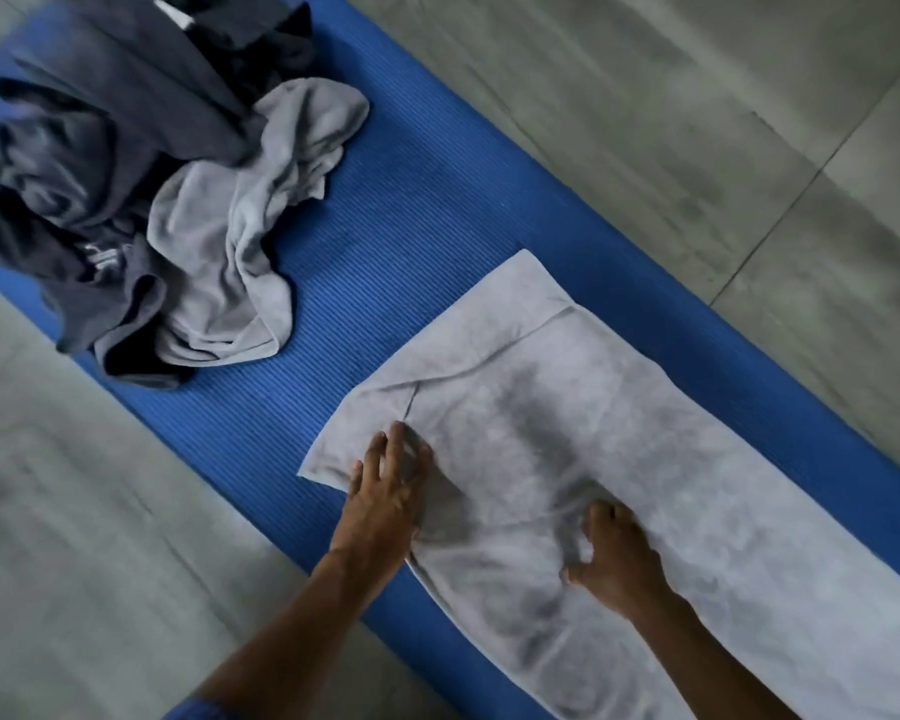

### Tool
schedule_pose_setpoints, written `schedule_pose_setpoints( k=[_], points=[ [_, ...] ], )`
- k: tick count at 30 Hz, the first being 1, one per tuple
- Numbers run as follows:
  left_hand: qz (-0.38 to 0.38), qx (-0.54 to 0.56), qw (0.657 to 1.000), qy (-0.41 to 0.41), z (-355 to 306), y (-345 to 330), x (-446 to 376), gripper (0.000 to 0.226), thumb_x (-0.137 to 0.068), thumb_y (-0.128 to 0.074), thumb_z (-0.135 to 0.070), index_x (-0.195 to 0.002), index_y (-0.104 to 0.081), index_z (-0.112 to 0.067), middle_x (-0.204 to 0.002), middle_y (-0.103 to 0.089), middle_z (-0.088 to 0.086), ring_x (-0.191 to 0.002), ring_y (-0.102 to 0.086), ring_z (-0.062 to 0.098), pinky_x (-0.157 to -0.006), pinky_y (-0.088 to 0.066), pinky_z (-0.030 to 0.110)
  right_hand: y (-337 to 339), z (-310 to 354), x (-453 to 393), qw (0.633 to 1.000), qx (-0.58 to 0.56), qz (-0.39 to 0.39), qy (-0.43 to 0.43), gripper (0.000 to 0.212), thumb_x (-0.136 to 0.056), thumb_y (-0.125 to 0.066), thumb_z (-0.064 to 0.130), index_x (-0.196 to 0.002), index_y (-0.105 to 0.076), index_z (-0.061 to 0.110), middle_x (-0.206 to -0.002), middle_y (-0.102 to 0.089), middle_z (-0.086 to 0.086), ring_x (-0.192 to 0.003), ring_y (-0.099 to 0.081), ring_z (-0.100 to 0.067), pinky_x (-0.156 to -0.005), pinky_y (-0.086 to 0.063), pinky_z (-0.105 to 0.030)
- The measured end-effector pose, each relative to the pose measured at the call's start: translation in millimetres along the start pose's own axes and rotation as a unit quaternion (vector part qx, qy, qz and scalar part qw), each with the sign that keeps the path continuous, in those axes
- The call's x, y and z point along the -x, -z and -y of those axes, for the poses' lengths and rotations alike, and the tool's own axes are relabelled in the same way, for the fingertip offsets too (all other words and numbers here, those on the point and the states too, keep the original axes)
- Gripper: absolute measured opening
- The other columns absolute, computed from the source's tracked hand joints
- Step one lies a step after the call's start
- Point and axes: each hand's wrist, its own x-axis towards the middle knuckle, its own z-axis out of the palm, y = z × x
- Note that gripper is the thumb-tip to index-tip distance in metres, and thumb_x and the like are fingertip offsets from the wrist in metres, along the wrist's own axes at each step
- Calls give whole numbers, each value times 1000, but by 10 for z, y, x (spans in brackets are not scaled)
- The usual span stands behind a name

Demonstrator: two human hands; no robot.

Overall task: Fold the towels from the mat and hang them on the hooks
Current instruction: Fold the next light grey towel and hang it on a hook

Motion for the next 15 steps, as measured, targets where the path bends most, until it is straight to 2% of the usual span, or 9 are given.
schedule_pose_setpoints(
  k=[5, 7, 9, 10, 12, 14, 15],
  points=[
    [2, 26, 1000, 1, 54, 55, 49, 96, -87, -66, -32, -153, 4, -30, -157, 27, 7, -146, 14, 31, -119, -13, 44, 61, 38, 26, 1000, -23, 13, -1, 75, -61, -85, 52, -118, -44, 24, -130, -47, 1, -119, -50, -19, -93, -49, -40],
    [-25, 42, 999, -6, 87, 8, 62, 94, -86, -66, -33, -153, 0, -31, -158, 24, 6, -147, 13, 29, -119, -11, 39, 49, 14, 32, 999, -35, 11, 0, 80, -60, -84, 53, -122, -45, 23, -134, -49, 2, -123, -49, -18, -97, -47, -39],
    [-72, 45, 996, -29, 120, -55, 69, 88, -83, -67, -26, -153, -15, -27, -160, 9, 12, -148, 1, 34, -117, -8, 37, 53, -17, 24, 999, -35, -5, 4, 84, -58, -85, 53, -124, -45, 20, -134, -50, 2, -124, -49, -18, -99, -46, -36],
    [-91, 38, 994, -36, 164, -87, 56, 86, -77, -70, -19, -151, -25, -24, -160, -4, 16, -146, -11, 37, -116, -12, 39, 67, -27, 12, 999, -29, -13, 11, 84, -58, -85, 54, -124, -46, 19, -133, -50, 1, -124, -49, -18, -98, -45, -35],
    [-125, 37, 991, -39, 271, -166, 74, 86, -66, -70, -6, -144, -38, -18, -152, -31, 18, -135, -36, 41, -112, -33, 45, 36, -40, 22, 999, -19, -24, 22, 84, -59, -85, 54, -123, -46, 17, -133, -50, 0, -122, -50, -18, -97, -46, -32],
    [-170, 22, 985, -10, 334, -185, 159, 79, -65, -71, -9, -137, -39, -16, -131, -48, 14, -112, -50, 36, -91, -48, 45, 1, -55, 23, 999, -4, -32, 35, 85, -62, -84, 54, -126, -45, 14, -135, -48, -2, -123, -49, -19, -97, -45, -30],
    [-202, 18, 979, 17, 347, -177, 213, 70, -67, -73, -13, -130, -44, -14, -119, -51, 13, -100, -51, 34, -79, -47, 44, -1, -61, 16, 999, 6, -30, 36, 89, -64, -82, 54, -131, -42, 12, -138, -46, -3, -126, -47, -19, -99, -44, -30]
  ],
)
